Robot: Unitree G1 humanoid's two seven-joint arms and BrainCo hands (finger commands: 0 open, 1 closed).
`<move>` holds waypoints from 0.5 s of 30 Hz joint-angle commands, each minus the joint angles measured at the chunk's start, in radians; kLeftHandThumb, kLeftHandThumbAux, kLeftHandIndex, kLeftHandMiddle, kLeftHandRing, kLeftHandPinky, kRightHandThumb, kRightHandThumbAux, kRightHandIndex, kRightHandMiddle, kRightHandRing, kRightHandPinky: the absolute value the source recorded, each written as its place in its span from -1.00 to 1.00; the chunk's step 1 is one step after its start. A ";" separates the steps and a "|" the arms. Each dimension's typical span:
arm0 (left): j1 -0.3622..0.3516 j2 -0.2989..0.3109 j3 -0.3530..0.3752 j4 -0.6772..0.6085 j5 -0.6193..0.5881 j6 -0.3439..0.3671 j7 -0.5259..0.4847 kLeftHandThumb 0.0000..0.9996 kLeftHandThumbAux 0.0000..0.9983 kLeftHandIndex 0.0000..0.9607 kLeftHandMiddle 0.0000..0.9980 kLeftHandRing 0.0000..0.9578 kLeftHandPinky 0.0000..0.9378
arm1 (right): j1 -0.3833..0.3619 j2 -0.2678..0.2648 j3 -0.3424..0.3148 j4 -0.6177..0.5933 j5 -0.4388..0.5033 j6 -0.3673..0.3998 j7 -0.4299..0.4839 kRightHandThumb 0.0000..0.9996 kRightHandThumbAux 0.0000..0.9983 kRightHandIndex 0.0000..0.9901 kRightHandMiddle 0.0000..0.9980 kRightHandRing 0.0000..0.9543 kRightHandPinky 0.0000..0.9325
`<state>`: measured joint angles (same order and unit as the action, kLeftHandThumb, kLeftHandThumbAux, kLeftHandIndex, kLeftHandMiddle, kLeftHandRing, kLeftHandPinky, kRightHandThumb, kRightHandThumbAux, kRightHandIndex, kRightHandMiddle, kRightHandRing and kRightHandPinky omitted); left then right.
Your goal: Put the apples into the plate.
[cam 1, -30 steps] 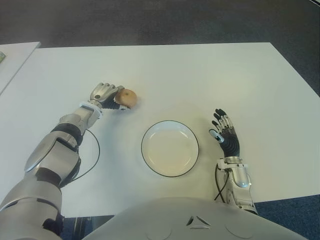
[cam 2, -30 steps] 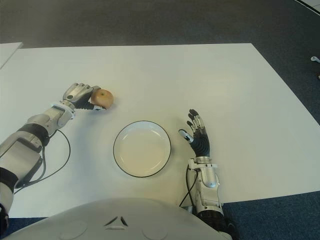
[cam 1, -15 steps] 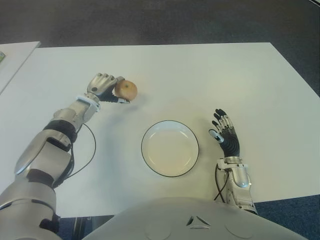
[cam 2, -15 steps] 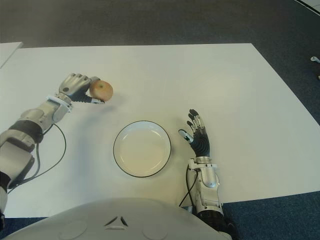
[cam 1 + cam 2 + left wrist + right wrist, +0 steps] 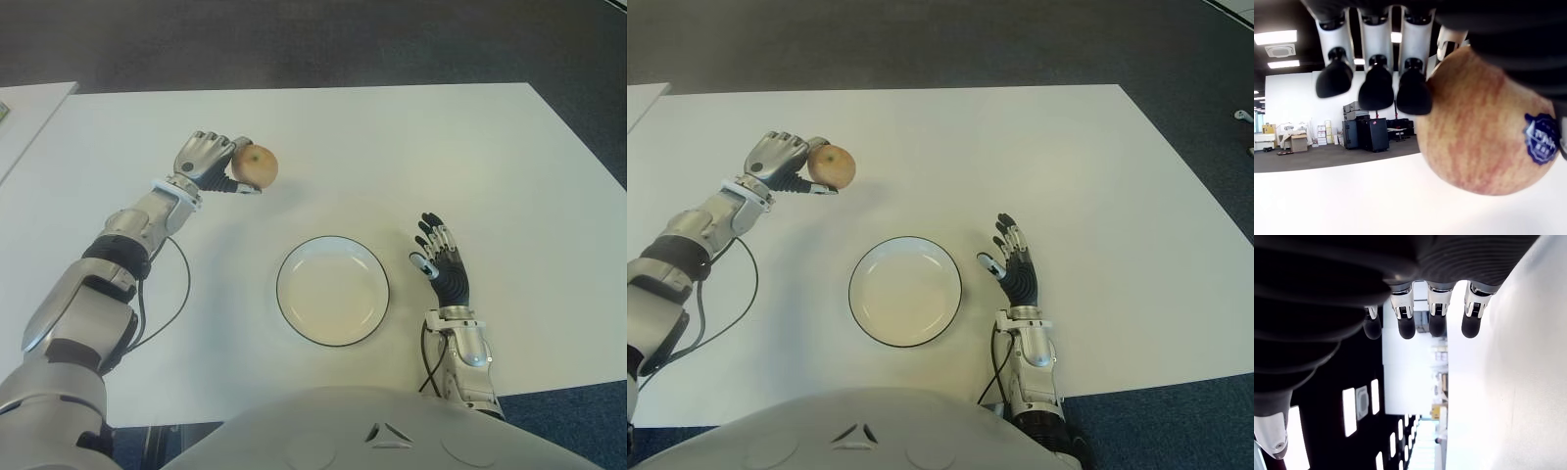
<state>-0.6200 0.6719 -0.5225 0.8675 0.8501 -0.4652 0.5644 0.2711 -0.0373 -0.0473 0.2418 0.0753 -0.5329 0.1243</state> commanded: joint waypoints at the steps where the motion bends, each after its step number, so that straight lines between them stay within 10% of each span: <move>1: 0.027 0.004 0.020 -0.040 -0.009 -0.002 -0.011 0.45 0.40 -0.08 0.67 0.70 0.73 | 0.074 0.008 0.005 0.155 -0.010 0.104 -0.003 -0.85 0.12 -1.00 -1.00 -1.00 -1.00; 15: 0.077 0.027 0.055 -0.165 -0.005 0.007 -0.047 0.45 0.40 -0.08 0.65 0.68 0.66 | 0.074 0.007 0.010 0.159 -0.027 0.105 -0.011 -0.87 0.08 -1.00 -1.00 -1.00 -1.00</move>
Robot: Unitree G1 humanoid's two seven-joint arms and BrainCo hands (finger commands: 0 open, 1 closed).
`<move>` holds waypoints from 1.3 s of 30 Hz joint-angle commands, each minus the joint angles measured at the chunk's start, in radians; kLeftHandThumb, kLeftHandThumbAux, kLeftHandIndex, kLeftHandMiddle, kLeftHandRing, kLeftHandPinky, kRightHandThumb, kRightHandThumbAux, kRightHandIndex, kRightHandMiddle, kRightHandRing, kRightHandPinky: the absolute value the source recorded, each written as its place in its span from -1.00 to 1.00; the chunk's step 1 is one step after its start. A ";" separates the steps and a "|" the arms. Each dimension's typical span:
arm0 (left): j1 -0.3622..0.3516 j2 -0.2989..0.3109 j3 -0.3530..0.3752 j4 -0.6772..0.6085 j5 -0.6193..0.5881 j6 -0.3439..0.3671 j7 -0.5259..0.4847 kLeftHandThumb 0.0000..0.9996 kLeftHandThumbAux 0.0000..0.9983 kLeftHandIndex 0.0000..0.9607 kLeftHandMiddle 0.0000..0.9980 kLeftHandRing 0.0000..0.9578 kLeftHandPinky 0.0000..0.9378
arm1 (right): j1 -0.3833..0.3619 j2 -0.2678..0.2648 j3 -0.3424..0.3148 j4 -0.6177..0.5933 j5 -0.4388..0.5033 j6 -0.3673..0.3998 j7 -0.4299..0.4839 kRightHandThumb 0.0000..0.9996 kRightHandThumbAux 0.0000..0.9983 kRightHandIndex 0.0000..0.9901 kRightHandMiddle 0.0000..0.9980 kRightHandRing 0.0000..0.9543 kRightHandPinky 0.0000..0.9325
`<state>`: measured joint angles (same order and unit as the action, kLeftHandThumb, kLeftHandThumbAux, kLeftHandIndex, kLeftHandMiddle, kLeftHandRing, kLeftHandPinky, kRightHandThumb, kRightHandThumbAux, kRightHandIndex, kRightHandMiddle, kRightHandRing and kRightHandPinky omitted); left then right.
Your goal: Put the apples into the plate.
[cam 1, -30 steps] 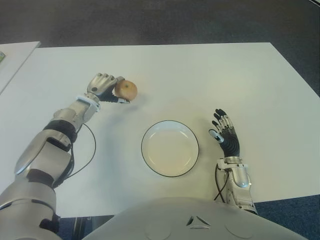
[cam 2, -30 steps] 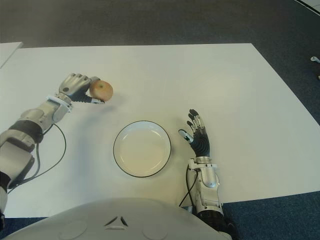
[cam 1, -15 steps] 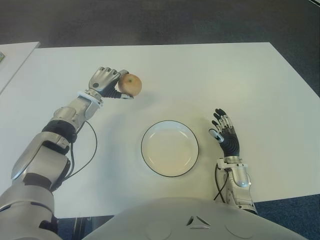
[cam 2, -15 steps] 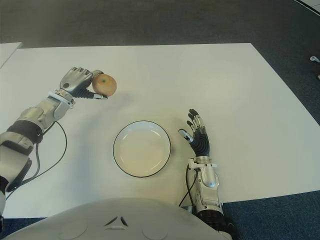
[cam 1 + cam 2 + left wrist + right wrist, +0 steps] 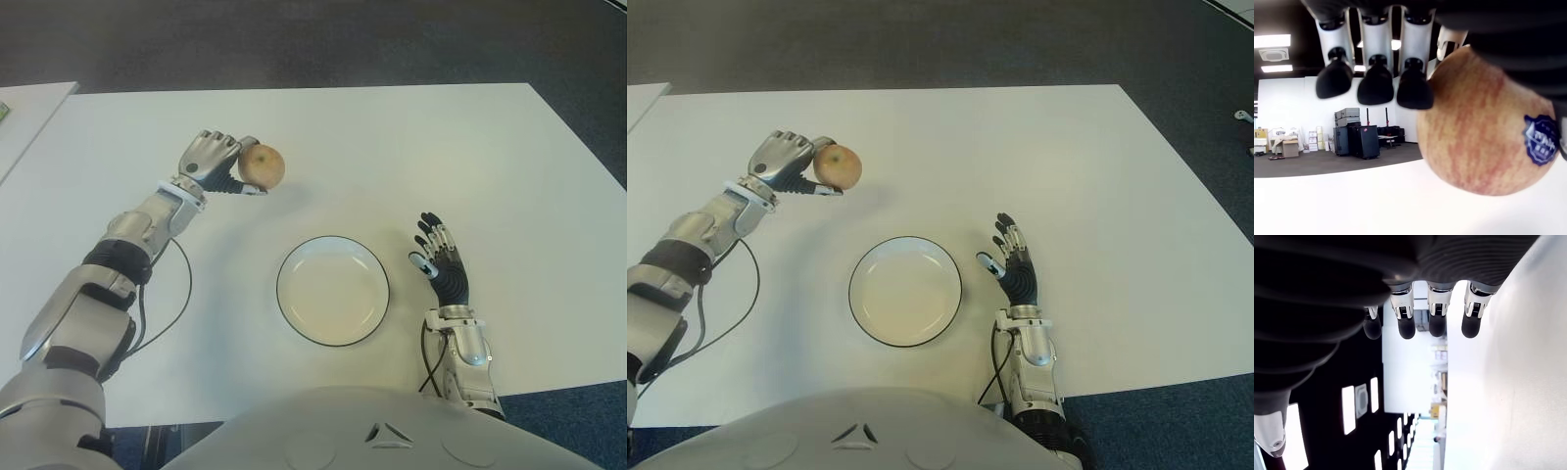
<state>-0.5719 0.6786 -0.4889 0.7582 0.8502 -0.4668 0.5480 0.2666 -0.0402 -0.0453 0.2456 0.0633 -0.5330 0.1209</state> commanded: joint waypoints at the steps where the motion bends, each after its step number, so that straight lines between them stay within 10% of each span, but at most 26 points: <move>1: 0.038 0.019 0.023 -0.078 -0.003 0.014 -0.039 0.45 0.40 -0.08 0.65 0.68 0.66 | 0.078 0.010 0.008 0.156 -0.015 0.106 -0.008 -0.87 0.08 -1.00 -1.00 -1.00 -1.00; 18: 0.325 0.001 0.042 -0.718 0.097 0.176 -0.250 0.45 0.40 -0.08 0.65 0.68 0.68 | 0.074 0.009 0.008 0.172 -0.004 0.116 0.000 -0.85 0.07 -1.00 -1.00 -1.00 -1.00; 39: 0.486 0.048 0.130 -1.082 0.069 -0.002 -0.396 0.46 0.39 -0.08 0.74 0.79 0.88 | 0.035 0.020 0.007 0.225 -0.001 0.117 0.000 -0.81 0.10 -1.00 -1.00 -1.00 -1.00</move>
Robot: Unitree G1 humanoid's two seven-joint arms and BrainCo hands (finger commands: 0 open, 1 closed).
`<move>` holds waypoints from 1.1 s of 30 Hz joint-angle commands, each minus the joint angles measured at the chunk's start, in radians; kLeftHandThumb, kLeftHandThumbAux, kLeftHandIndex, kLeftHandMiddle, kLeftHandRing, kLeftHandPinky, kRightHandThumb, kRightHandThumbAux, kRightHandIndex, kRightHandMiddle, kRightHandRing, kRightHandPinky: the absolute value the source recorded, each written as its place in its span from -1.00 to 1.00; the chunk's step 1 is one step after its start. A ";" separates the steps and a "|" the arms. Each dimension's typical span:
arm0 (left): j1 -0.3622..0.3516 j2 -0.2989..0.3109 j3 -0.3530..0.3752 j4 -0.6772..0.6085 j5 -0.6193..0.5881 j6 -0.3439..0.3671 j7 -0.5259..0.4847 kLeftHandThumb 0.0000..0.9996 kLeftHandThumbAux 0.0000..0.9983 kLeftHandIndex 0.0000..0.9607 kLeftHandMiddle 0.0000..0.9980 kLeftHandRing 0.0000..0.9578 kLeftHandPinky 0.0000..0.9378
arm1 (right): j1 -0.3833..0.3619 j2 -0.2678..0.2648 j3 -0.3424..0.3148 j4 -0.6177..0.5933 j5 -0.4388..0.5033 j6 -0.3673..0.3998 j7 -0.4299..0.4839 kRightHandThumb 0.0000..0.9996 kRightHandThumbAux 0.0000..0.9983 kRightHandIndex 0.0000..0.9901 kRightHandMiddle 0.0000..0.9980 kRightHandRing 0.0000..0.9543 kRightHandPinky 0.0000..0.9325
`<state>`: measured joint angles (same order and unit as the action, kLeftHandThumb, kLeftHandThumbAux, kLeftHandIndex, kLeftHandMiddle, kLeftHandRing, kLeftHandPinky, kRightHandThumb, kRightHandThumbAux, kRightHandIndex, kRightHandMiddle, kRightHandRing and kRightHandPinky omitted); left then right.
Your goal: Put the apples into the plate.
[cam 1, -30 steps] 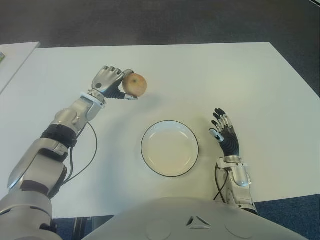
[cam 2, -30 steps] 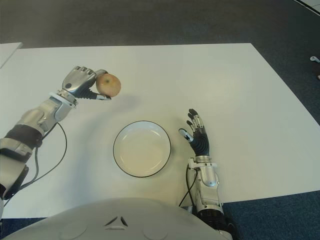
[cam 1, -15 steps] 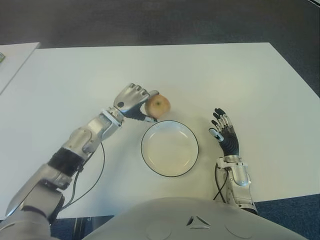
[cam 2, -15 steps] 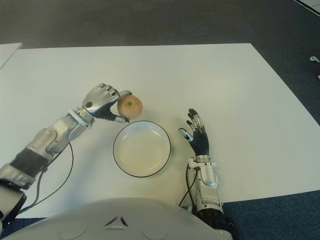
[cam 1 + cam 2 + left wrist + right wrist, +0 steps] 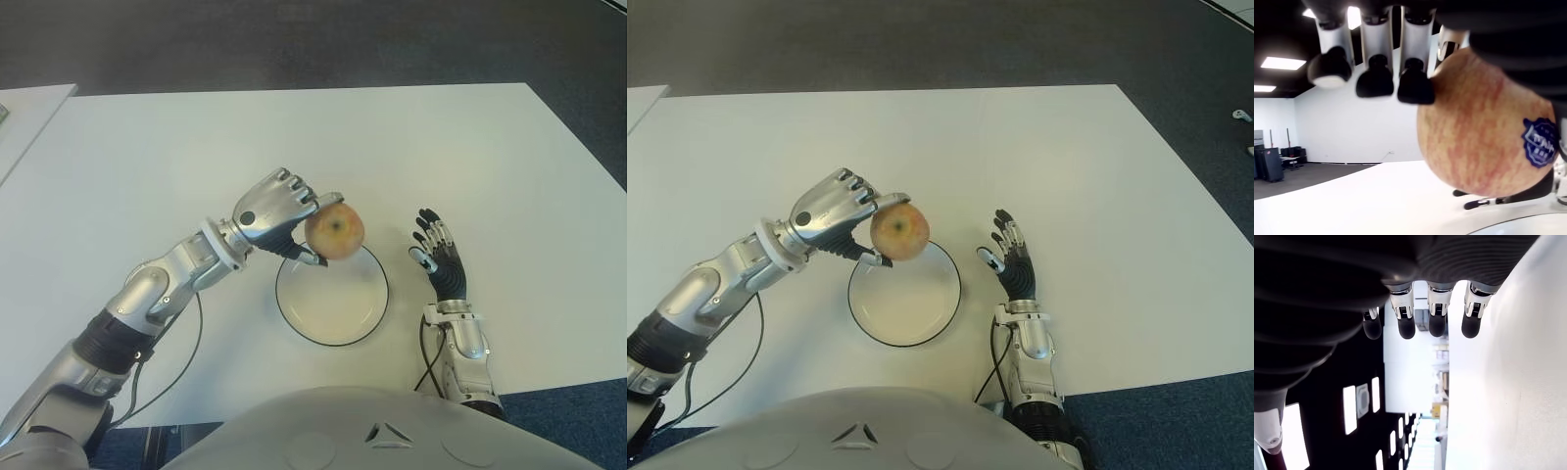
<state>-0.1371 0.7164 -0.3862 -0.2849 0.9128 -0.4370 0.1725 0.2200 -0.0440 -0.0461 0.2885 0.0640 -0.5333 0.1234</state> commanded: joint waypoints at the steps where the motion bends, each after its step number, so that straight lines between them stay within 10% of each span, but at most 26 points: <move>1: 0.064 0.005 0.026 -0.052 0.014 -0.038 -0.016 0.46 0.40 -0.08 0.75 0.79 0.89 | 0.080 0.025 0.009 0.187 -0.003 0.114 -0.004 -0.81 0.10 -1.00 -1.00 -1.00 -1.00; 33: 0.119 -0.033 0.055 -0.095 0.020 -0.106 -0.159 0.44 0.40 -0.08 0.76 0.81 0.87 | 0.064 0.029 0.015 0.215 -0.014 0.100 -0.013 -0.83 0.16 -1.00 -1.00 -1.00 -1.00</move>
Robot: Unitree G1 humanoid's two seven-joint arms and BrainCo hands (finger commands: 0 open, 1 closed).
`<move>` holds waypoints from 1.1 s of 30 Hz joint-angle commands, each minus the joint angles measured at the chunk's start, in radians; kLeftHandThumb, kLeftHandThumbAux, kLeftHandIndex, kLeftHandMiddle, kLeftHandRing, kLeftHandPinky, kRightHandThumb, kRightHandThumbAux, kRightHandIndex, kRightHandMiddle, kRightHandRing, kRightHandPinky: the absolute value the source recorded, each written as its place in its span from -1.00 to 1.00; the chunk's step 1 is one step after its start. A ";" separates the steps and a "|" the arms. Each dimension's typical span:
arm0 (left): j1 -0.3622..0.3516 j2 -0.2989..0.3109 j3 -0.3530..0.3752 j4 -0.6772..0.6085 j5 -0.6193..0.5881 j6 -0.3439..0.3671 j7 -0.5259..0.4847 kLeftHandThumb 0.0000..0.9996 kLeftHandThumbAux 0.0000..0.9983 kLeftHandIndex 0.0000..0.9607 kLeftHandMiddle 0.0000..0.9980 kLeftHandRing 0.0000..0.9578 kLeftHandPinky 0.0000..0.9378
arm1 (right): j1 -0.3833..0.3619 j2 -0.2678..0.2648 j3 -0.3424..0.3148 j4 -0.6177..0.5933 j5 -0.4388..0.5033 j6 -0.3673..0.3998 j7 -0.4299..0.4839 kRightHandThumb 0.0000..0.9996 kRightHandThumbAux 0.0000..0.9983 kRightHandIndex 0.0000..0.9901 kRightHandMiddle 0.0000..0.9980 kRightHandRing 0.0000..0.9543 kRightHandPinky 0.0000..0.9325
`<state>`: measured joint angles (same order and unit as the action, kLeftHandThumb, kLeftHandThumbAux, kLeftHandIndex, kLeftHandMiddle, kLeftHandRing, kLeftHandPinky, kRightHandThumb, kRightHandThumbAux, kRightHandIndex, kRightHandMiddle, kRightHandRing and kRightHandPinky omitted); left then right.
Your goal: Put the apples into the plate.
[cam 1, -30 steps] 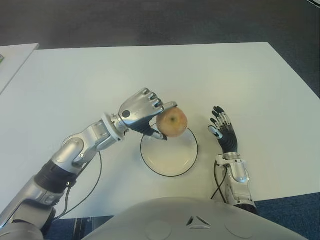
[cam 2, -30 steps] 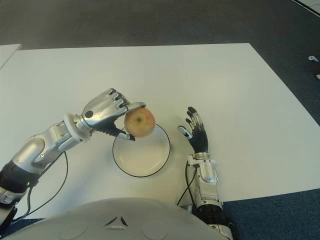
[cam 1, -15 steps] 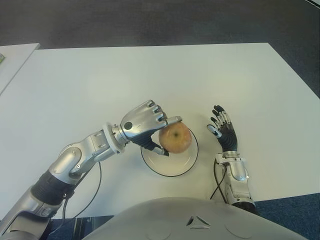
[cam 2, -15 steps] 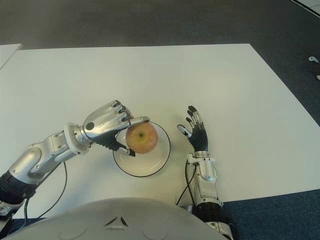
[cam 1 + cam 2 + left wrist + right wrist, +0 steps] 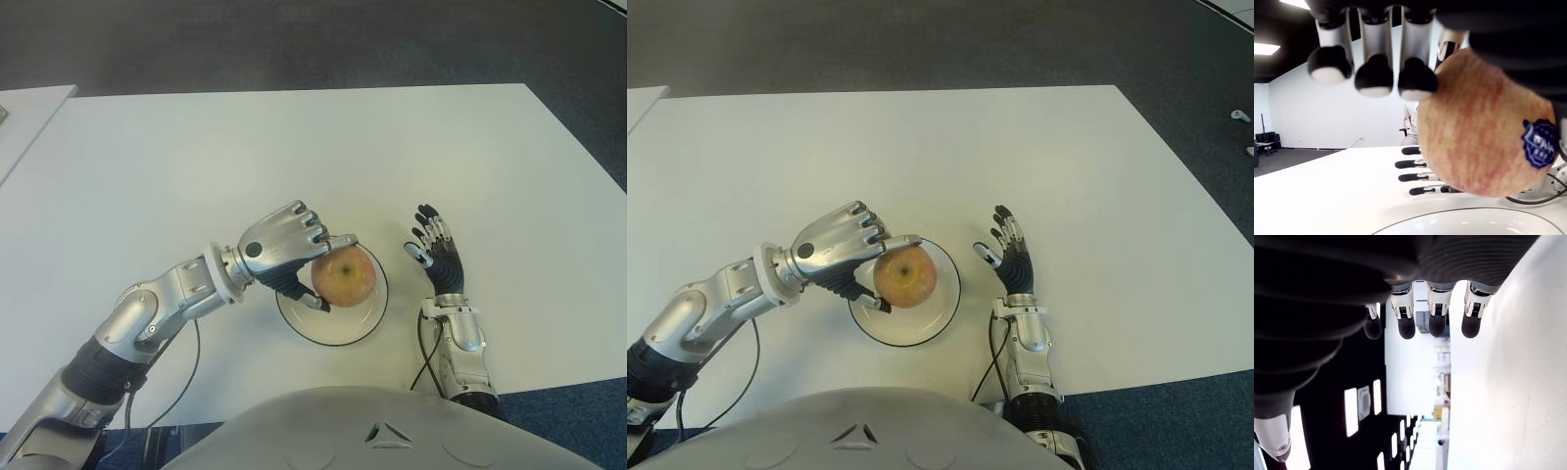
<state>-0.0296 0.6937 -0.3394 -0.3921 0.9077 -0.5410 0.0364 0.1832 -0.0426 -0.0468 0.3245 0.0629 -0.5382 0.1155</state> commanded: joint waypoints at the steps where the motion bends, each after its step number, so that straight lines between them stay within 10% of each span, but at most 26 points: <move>1: 0.014 -0.013 0.011 0.013 0.026 -0.001 -0.022 0.44 0.40 -0.08 0.76 0.81 0.87 | 0.101 0.027 0.016 0.178 -0.013 0.105 -0.005 -0.83 0.16 -1.00 -1.00 -1.00 -1.00; 33: -0.035 -0.078 0.008 0.156 0.119 -0.021 0.063 0.46 0.39 -0.08 0.71 0.78 0.81 | 0.106 0.030 0.019 0.169 -0.012 0.105 -0.012 -0.81 0.09 -1.00 -1.00 -1.00 -1.00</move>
<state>-0.0408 0.6293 -0.3335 -0.2616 1.0041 -0.5589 0.0639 0.1827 -0.0420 -0.0458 0.3253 0.0623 -0.5387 0.1057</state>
